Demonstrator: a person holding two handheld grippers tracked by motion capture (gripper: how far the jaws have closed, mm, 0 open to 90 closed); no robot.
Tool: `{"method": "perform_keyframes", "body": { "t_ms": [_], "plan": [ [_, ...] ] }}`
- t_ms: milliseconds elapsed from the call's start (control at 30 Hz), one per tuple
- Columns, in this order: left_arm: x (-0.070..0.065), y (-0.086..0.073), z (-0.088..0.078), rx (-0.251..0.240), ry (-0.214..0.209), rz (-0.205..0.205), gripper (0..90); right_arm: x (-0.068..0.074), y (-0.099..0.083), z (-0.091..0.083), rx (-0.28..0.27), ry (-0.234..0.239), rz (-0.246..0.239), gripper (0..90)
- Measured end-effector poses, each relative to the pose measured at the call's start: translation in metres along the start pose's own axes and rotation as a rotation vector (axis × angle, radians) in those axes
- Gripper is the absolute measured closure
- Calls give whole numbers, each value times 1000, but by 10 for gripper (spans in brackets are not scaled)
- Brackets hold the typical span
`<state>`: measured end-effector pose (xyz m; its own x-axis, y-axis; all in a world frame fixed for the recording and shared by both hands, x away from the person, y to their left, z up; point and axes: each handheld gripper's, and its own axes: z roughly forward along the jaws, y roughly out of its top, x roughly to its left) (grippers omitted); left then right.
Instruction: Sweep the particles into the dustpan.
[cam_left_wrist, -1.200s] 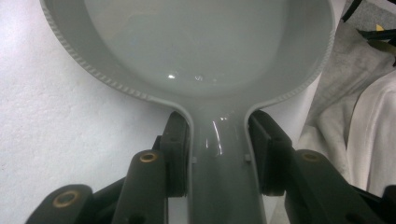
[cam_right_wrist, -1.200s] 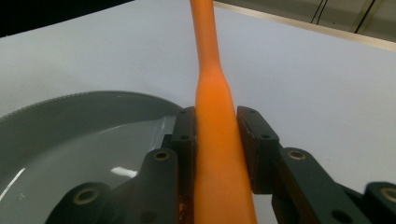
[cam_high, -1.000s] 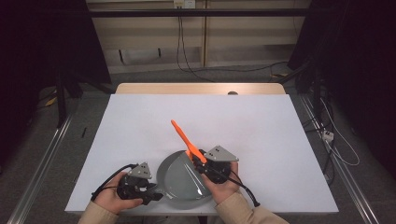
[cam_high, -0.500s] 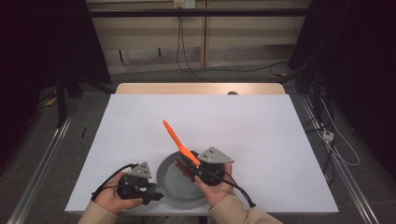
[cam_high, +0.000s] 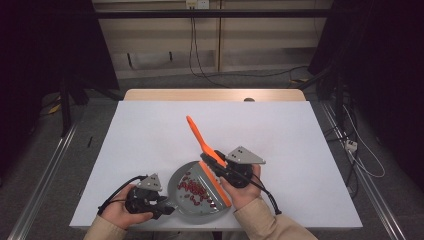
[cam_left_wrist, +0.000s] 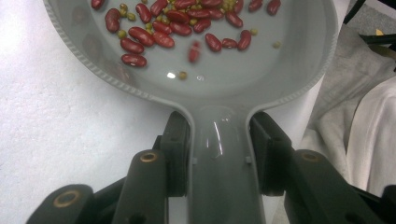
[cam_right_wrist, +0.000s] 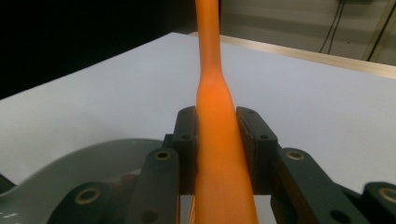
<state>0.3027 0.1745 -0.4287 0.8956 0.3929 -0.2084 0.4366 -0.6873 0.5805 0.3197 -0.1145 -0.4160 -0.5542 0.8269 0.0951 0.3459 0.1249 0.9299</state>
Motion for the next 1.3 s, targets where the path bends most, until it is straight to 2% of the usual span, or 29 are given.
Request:
{"method": "perform_keyframes", "body": {
  "t_ms": [100,233,333,433,567,700,767,900,933,1033,1100,1200,1267,1300],
  "plan": [
    [0,0,0,-5,1,-6,626,-10,-6,2,5,-38,-29,713],
    [1,1,-3,-1,1,-2,625,-21,-16,6,28,-80,-37,713],
    [2,1,-5,1,4,-2,625,-27,-14,10,28,-103,-46,713],
    [3,1,-5,-4,6,-15,625,-32,-10,15,27,-142,-105,713],
    [4,0,-4,1,4,-24,625,-41,-11,13,47,-156,-130,713],
    [7,1,-5,5,13,-32,624,-42,-14,19,50,-114,-123,714],
    [8,1,-6,-1,17,-42,625,-42,-13,28,46,-96,-116,714],
    [12,-1,-6,4,19,-49,625,-40,-7,47,46,-59,-165,714],
    [12,-1,-6,-2,13,-54,625,-37,-7,50,49,-44,-157,713],
    [13,-2,-6,1,11,-54,625,-26,-7,50,81,-18,-183,707],
    [13,-2,-5,1,10,-54,626,-21,-8,48,85,11,-163,706],
    [14,-1,-5,9,11,-44,627,-14,-8,43,76,70,-107,711],
    [13,-1,-5,4,12,-49,627,-9,-7,40,53,124,-61,714],
    [13,-2,-5,4,12,-48,627,-6,-5,37,31,136,-45,714]
  ]
}}
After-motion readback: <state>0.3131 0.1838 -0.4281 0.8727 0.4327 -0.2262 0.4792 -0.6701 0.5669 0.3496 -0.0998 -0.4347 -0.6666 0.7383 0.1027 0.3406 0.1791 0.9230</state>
